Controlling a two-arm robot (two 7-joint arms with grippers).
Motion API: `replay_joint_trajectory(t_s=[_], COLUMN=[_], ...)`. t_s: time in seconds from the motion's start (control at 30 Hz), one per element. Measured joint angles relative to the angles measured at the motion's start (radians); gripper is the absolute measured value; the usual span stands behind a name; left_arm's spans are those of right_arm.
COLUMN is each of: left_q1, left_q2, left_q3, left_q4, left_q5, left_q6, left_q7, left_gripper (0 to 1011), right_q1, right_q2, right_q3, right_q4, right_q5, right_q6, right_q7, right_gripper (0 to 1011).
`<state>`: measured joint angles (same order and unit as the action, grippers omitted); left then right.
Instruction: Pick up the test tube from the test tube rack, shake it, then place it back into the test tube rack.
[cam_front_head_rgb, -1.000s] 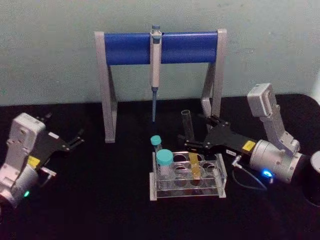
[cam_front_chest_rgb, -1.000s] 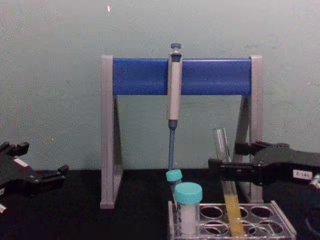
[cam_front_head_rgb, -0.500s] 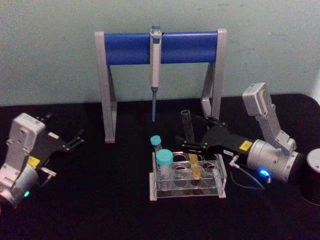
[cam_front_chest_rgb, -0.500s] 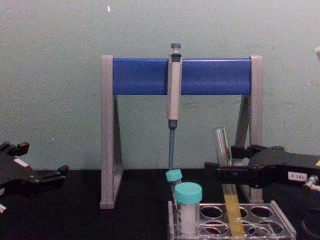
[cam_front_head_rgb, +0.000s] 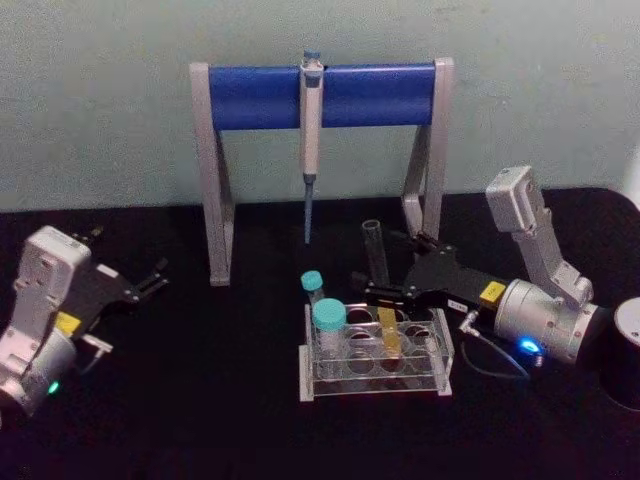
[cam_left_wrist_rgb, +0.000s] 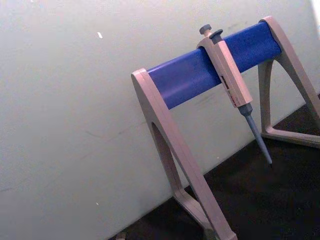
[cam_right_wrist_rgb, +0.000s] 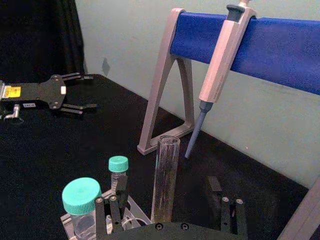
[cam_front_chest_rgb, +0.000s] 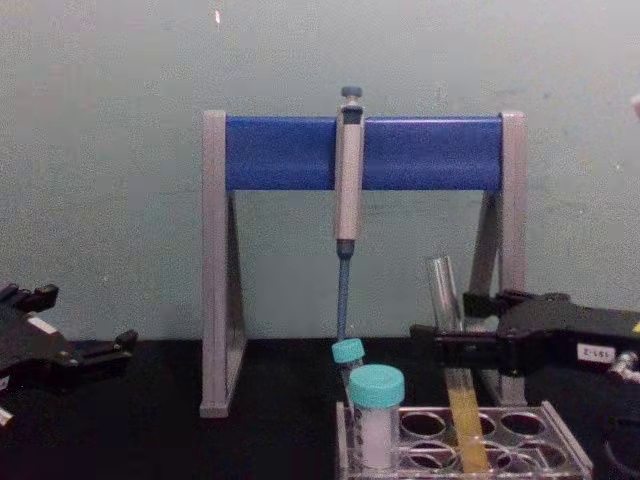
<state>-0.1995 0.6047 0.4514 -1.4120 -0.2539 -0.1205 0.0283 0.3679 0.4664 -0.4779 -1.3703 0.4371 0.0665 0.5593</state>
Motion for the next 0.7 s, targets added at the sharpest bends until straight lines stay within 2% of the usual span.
replay_joint_trajectory(t_s=[0.1,0.27,0.4,0.43,0.7], left_q1=[0.0,0.0,0.0,0.0,0.0], left_q2=[0.0,0.0,0.0,0.0,0.0], left_q3=[0.0,0.0,0.0,0.0,0.0], left_q4=[0.0,0.0,0.0,0.0,0.0], left_q5=[0.0,0.0,0.0,0.0,0.0], left_q6=[0.0,0.0,0.0,0.0,0.0], left_q7=[0.0,0.0,0.0,0.0,0.0], left_gripper=[1001,1001,1001,1001,1001], right_q1=[0.0,0.0,0.0,0.0,0.0], right_q2=[0.0,0.0,0.0,0.0,0.0], right_q3=[0.0,0.0,0.0,0.0,0.0], right_q4=[0.0,-0.001,-0.001,-0.001,-0.001], right_q5=[0.0,0.0,0.0,0.0,0.0], right_q6=[0.0,-0.001,-0.001,-0.001,-0.001], right_q7=[0.0,0.0,0.0,-0.001,-0.001], right_gripper=[965,860,730,730,442])
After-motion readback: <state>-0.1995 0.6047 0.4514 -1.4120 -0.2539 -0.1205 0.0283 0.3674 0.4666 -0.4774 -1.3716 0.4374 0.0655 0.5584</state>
